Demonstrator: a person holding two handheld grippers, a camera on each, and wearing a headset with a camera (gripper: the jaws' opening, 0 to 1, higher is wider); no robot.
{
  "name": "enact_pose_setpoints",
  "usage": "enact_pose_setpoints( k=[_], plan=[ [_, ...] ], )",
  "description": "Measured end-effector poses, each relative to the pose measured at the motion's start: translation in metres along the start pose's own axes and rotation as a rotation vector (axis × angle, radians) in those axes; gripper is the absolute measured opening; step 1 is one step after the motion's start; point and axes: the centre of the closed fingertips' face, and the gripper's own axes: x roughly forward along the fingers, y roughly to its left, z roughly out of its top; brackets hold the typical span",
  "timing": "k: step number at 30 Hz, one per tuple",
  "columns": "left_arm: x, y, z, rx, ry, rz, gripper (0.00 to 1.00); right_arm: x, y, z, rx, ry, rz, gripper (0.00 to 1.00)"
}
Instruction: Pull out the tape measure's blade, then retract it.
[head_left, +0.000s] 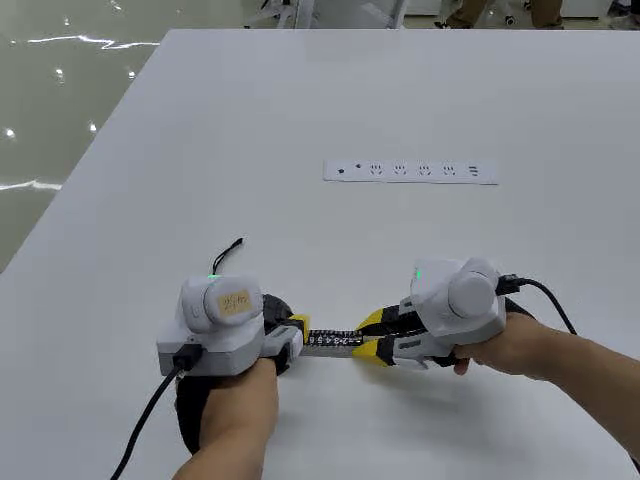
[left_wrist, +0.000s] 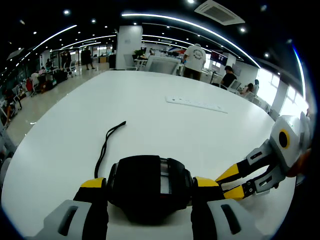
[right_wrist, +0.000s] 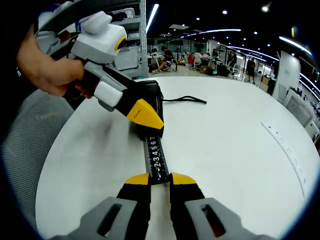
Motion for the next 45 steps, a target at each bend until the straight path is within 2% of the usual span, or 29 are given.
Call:
enact_pose_setpoints(
  k=[38,45],
  plan=[
    [-0.001,0.0,-0.001,-0.009,0.013,-0.006,0.64,0.033,0.007,0.026,-0.023,-0.01,-0.004,0.12],
    [-0.001,0.001,-0.001,-0.013,0.014,-0.006,0.64,0.034,0.007,0.027,-0.023,-0.01,-0.003,0.12]
  ],
)
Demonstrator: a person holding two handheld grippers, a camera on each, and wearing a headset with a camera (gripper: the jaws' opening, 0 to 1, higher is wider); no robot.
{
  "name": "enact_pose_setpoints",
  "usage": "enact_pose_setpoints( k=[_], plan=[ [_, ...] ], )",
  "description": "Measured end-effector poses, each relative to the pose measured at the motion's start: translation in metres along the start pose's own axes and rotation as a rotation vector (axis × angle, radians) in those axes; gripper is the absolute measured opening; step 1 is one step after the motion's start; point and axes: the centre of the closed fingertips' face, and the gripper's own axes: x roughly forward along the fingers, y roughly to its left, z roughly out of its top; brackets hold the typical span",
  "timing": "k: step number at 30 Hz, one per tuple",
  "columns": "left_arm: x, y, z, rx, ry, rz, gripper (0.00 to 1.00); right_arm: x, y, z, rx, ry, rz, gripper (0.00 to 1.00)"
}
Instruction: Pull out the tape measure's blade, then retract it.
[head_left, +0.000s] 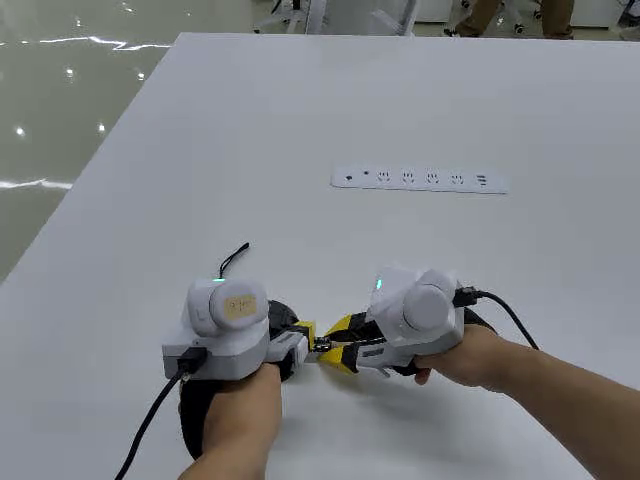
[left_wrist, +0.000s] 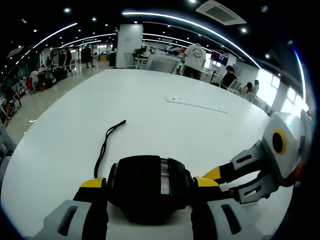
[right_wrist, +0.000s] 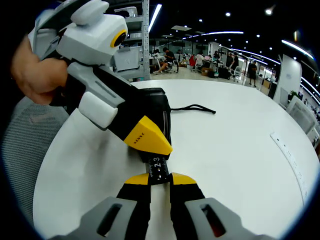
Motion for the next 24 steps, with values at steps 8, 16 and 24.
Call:
enact_pose_setpoints(
  k=[8,16,24],
  plan=[
    [-0.0003,0.0004,0.0009,-0.013,-0.001,-0.002,0.64,0.0013,-0.0003,0.0036,-0.012,-0.003,0.0,0.12],
    [0.0001,0.0005,0.0009,-0.013,0.0,-0.005,0.64,0.0029,0.0,0.0051,-0.012,-0.006,0.004,0.12],
    [0.0,0.0004,0.001,-0.019,0.002,-0.012,0.64,0.0079,0.0013,0.0096,-0.008,-0.018,0.008,0.12]
  ],
)
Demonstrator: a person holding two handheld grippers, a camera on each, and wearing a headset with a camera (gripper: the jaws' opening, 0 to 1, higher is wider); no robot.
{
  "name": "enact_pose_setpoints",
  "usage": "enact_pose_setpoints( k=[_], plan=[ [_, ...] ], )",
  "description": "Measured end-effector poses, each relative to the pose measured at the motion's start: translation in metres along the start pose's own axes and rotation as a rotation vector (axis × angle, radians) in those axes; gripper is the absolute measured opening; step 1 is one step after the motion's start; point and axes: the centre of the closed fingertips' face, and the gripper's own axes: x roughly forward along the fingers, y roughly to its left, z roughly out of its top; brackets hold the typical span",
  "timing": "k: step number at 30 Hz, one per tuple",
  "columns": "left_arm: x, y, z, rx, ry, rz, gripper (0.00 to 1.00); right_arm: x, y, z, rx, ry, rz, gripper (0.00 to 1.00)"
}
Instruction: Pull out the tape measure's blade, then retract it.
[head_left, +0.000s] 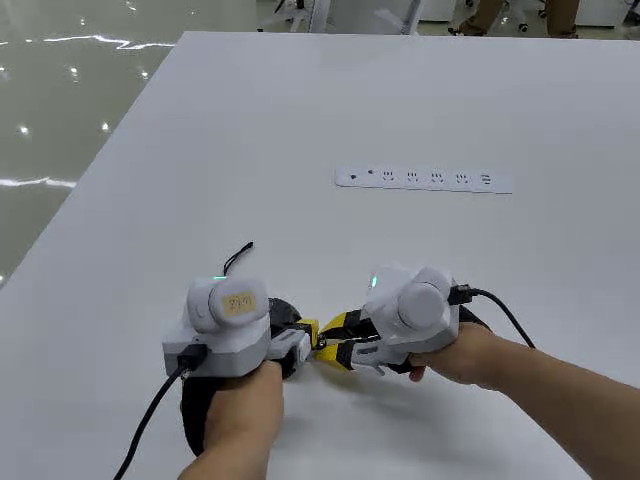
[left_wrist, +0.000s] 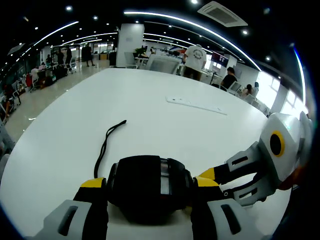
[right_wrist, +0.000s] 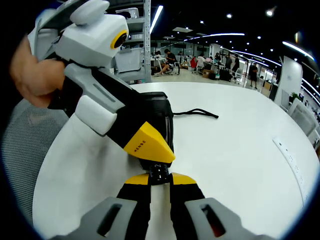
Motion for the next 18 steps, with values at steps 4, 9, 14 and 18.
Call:
enact_pose_setpoints(
  k=[4,9,14,18],
  plan=[
    [-0.0002,0.0001,0.0001,-0.003,0.001,-0.003,0.64,0.0028,0.001,0.0026,0.004,-0.005,0.002,0.12],
    [0.0001,0.0,0.0,0.001,0.001,-0.002,0.64,0.0038,0.001,0.0024,0.01,-0.005,0.001,0.12],
    [0.0002,-0.0001,0.0,0.007,0.002,-0.006,0.65,0.0039,0.0017,0.0018,-0.003,-0.003,0.004,0.12],
    [0.0001,-0.0005,-0.0004,0.013,0.002,-0.01,0.65,0.0039,0.0027,0.0013,-0.014,0.001,0.006,0.13]
  ],
)
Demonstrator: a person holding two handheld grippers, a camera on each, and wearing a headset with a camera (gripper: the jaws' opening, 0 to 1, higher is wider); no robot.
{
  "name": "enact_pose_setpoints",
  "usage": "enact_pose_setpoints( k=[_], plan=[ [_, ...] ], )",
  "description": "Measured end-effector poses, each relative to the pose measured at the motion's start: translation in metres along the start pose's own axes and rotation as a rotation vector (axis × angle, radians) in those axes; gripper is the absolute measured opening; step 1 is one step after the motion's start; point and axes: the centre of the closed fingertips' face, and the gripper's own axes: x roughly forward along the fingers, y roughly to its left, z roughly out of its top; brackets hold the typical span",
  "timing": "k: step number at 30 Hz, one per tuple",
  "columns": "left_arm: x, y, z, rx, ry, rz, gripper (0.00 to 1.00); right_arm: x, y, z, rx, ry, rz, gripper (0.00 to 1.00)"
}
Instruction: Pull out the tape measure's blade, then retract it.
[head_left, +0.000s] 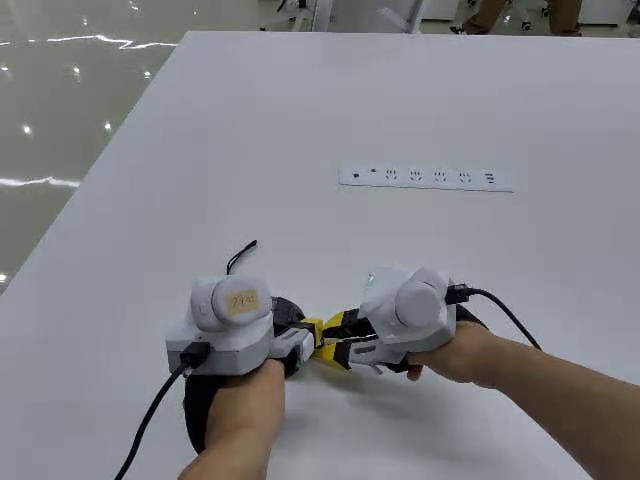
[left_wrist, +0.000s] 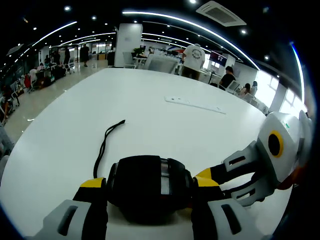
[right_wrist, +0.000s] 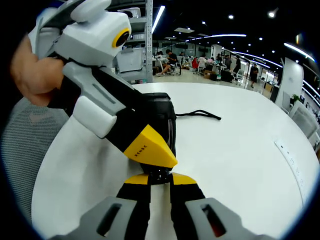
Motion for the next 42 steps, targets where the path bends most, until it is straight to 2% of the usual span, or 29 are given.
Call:
enact_pose_setpoints(
  k=[9,31,38,42],
  plan=[
    [0.0,0.0,0.0,0.0,-0.006,0.001,0.65,0.001,-0.002,-0.001,-0.04,0.002,-0.017,0.13],
    [0.0,-0.001,-0.001,-0.003,0.003,-0.009,0.67,-0.002,-0.004,-0.003,-0.013,0.006,-0.04,0.17],
    [-0.002,-0.003,-0.002,0.034,0.001,-0.04,0.68,-0.012,-0.008,-0.007,0.013,0.003,-0.064,0.23],
    [-0.002,-0.009,-0.003,0.056,-0.008,-0.083,0.74,-0.019,-0.006,-0.01,0.023,0.005,-0.076,0.31]
  ],
)
